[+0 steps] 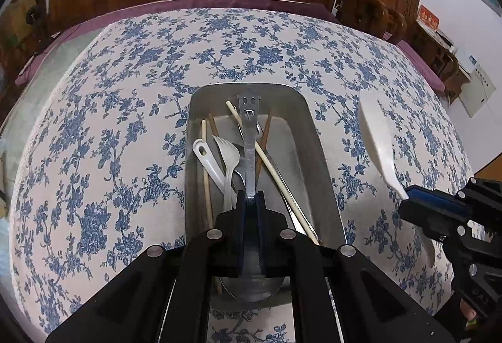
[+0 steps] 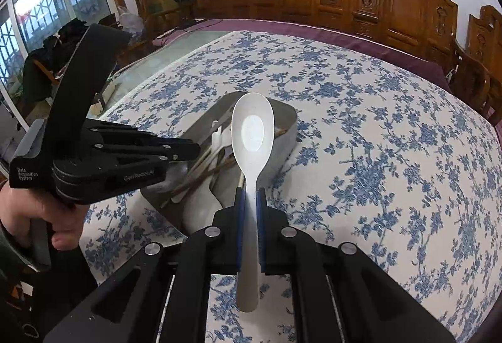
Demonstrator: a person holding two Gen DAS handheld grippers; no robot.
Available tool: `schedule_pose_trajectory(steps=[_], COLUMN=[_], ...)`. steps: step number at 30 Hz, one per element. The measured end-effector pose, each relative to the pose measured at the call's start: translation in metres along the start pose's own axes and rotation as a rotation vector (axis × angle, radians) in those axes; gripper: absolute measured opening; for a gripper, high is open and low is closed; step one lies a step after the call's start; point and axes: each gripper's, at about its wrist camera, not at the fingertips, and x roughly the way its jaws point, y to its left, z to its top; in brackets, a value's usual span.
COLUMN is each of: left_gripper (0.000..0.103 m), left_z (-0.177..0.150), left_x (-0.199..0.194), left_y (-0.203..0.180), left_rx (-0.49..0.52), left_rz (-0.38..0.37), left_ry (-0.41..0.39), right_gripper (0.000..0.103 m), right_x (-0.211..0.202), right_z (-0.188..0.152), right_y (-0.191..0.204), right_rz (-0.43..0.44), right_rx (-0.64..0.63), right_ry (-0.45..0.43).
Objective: Organize utensils
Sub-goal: 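Carry the metal spoon into the tray with left while right carries the white spoon, then release the metal spoon with left while right lowers the white spoon into the tray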
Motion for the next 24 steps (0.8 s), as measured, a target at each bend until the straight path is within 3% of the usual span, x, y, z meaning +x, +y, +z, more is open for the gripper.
schedule_pose_trajectory(steps=[9, 24], left_gripper=[0.006, 0.006], left_z=[-0.004, -0.011], left_x=[-0.009, -0.053], left_y=[0.016, 0.057], left_rx=[-0.031, -0.016], left_rz=[-0.01, 0.073], left_ry=[-0.028, -0.096], right_gripper=[0.009, 0.009], right_x=[0.013, 0.058], right_z=[0.013, 0.041], right_y=[0.012, 0.046], right_rz=[0.015, 0.048], right_rx=[-0.003, 0.01], right_ry=[0.0, 0.028])
